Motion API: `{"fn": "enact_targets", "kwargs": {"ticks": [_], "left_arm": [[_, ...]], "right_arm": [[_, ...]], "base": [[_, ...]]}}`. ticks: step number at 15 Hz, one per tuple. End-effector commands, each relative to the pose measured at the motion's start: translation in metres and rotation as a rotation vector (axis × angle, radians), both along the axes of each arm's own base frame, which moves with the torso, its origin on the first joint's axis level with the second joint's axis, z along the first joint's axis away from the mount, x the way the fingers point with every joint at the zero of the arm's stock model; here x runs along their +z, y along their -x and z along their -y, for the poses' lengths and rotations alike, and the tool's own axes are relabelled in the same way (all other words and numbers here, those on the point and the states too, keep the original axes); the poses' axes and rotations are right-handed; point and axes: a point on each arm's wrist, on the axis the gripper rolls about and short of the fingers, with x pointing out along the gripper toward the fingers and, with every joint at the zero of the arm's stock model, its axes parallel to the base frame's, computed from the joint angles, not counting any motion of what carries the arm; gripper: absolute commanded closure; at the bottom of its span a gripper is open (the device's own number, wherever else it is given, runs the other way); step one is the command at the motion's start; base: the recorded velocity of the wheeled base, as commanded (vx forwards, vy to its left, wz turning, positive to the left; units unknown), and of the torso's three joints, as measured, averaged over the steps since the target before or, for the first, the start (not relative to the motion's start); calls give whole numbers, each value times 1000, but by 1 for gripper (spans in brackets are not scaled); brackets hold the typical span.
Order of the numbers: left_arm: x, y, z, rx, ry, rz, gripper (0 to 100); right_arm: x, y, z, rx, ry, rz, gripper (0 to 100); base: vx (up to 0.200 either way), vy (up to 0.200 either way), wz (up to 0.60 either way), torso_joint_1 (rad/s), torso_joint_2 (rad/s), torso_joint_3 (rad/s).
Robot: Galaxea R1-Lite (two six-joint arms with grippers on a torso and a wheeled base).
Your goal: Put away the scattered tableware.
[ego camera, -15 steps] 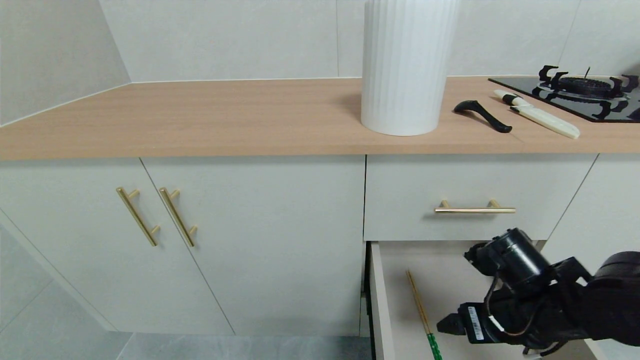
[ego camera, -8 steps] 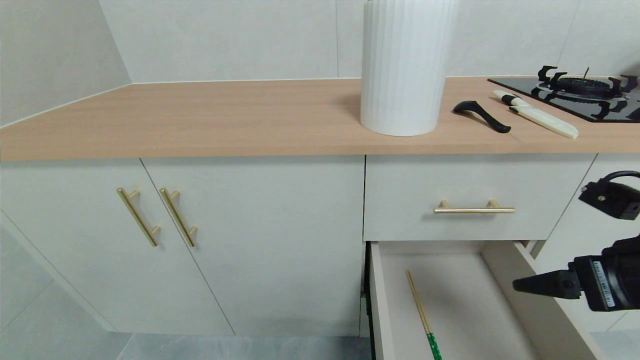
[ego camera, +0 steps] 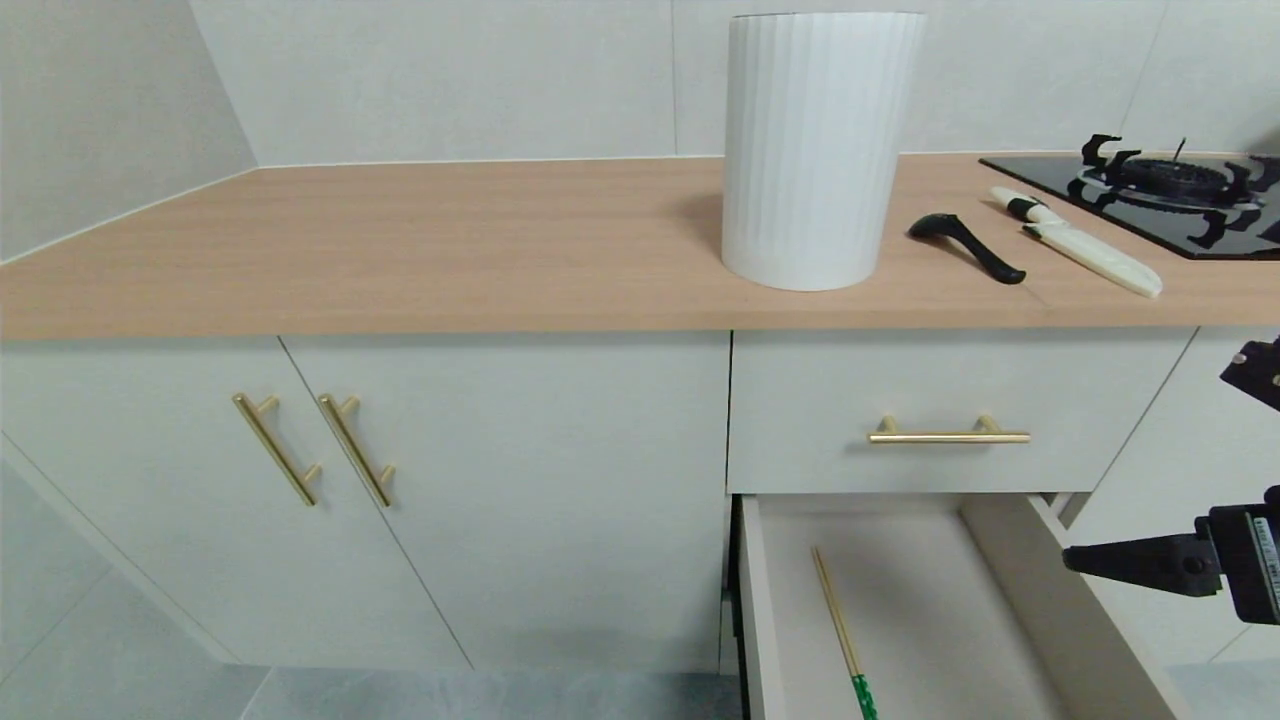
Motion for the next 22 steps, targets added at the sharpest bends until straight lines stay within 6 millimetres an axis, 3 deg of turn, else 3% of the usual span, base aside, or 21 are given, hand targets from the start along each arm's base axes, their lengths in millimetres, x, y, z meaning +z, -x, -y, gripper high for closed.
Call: {"fn": "enact_targets", "kwargs": {"ticks": [1,17,19,21,22], "left_arm": [[0,0,0,-1,0,0,0],[0,0,0,-1,0,0,0],[0,0,0,1,0,0,0],[0,0,0,1,0,0,0],[0,0,0,-1,0,0,0]], "right_arm": [[0,0,0,1,0,-1,0],[-12,1,0,44,47,-8,0],[-21,-7,-3,87,83,30,0],[-30,-34,-9,94,102,89,0],[-34,-57,-7,63,113,123,0]], "base": [[0,0,0,149,-491,-325],[0,0,0,162,-462,-277],[0,0,0,31,-47,-25],[0,0,0,0,0,0],[0,0,0,0,0,0]]}}
